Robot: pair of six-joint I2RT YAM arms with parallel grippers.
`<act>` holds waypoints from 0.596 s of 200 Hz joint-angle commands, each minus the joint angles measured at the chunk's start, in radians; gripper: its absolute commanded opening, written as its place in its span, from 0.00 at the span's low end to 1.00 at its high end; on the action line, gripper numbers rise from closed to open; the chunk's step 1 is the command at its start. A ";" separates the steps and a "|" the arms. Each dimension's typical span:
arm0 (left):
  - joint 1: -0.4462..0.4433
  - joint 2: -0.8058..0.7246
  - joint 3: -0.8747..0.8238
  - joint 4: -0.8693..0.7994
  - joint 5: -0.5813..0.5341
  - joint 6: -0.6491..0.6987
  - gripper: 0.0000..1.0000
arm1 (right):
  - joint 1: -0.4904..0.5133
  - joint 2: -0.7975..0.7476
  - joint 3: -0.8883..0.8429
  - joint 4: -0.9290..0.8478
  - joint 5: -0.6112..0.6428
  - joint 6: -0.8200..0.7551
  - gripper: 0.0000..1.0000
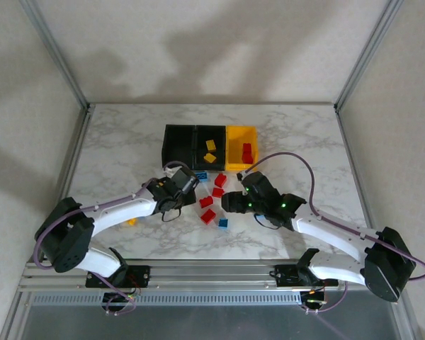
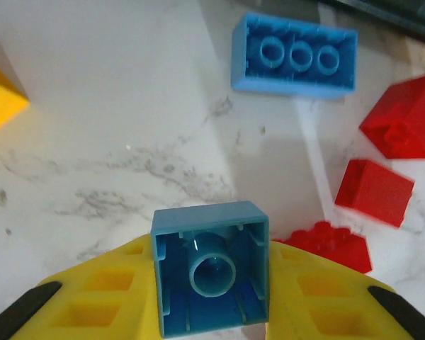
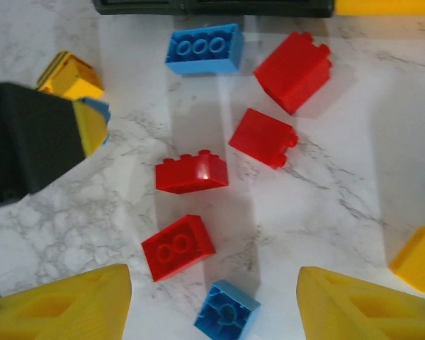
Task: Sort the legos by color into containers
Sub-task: Pick up the lego from the center of the table, then place the lego in the container.
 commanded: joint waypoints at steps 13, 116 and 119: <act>0.081 0.010 0.098 -0.039 -0.019 0.086 0.25 | 0.009 0.018 0.022 0.054 -0.021 -0.016 0.63; 0.279 0.347 0.502 -0.083 0.010 0.232 0.26 | 0.009 0.036 0.031 0.061 0.002 0.003 0.63; 0.283 0.360 0.512 -0.083 0.014 0.235 0.26 | 0.009 0.037 0.031 0.060 0.003 0.003 0.63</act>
